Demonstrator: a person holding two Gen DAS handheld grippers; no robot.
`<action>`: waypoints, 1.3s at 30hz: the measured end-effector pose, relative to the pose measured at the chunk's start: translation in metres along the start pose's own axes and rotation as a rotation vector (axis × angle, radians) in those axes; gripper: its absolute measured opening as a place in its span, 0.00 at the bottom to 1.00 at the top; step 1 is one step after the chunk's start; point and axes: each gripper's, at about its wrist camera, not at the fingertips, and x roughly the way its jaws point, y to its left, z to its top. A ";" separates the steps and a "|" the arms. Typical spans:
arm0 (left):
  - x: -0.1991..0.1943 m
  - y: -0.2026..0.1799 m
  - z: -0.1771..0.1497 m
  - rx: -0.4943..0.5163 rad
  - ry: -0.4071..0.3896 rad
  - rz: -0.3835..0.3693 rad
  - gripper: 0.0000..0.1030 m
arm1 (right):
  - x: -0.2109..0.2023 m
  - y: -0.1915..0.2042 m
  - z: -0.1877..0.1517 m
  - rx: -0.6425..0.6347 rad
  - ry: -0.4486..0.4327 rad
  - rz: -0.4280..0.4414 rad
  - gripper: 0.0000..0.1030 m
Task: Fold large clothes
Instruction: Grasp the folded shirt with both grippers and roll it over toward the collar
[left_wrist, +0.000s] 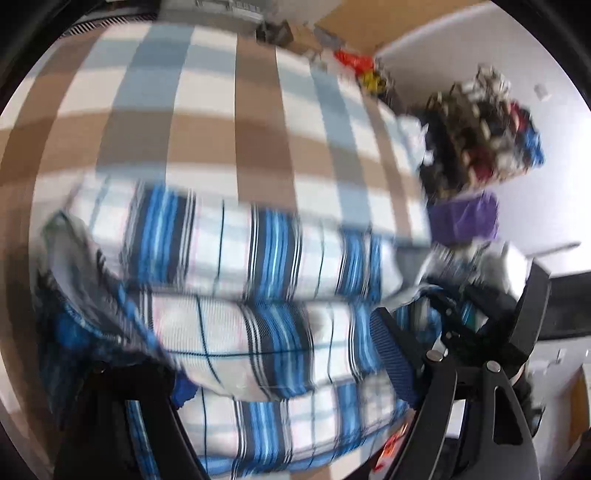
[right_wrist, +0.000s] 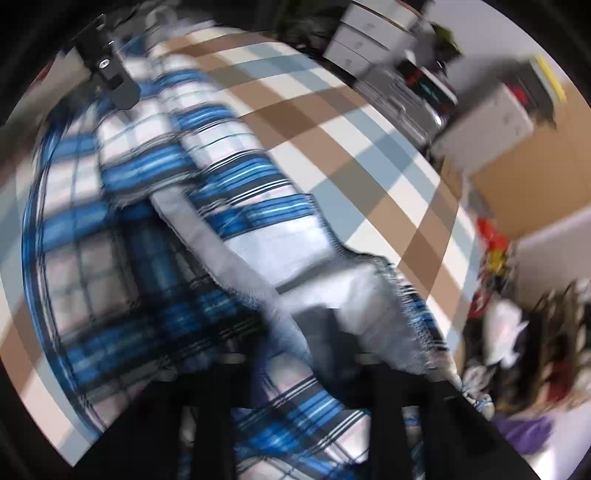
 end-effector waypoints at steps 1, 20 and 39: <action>-0.006 0.001 0.005 -0.024 -0.043 -0.015 0.76 | 0.000 -0.008 0.002 0.041 -0.016 0.006 0.07; 0.044 -0.047 0.003 0.396 0.124 0.308 0.76 | -0.024 -0.036 -0.005 0.192 -0.136 0.156 0.24; 0.070 -0.038 -0.021 0.728 0.253 0.389 0.05 | 0.005 -0.017 -0.005 -0.078 0.033 0.164 0.01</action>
